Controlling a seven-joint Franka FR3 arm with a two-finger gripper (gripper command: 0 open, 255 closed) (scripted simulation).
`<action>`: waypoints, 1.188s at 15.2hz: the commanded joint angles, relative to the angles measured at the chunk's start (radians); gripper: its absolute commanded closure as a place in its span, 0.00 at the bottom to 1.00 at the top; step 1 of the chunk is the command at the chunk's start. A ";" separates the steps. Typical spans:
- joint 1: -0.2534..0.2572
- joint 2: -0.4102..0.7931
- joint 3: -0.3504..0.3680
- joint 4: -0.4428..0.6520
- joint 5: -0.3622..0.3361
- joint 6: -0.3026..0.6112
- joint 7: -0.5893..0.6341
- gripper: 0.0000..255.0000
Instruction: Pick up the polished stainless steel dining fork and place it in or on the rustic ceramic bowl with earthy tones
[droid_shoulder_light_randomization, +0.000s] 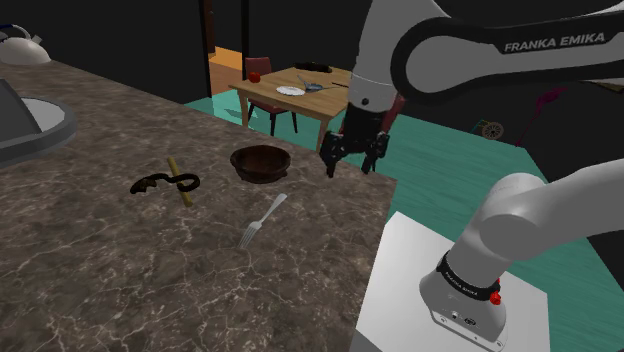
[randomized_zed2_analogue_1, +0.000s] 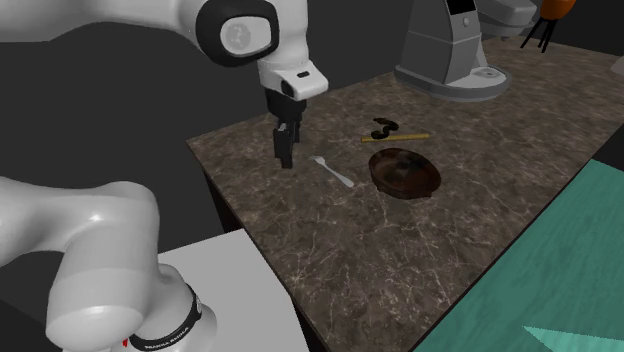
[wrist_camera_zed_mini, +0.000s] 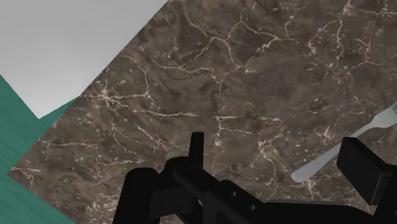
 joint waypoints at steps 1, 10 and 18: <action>-0.030 0.066 0.080 0.014 0.014 0.069 0.128 0.00; -0.283 0.455 0.448 0.194 -0.159 0.286 0.752 0.00; -0.354 0.890 0.550 0.381 -0.628 0.307 1.339 0.00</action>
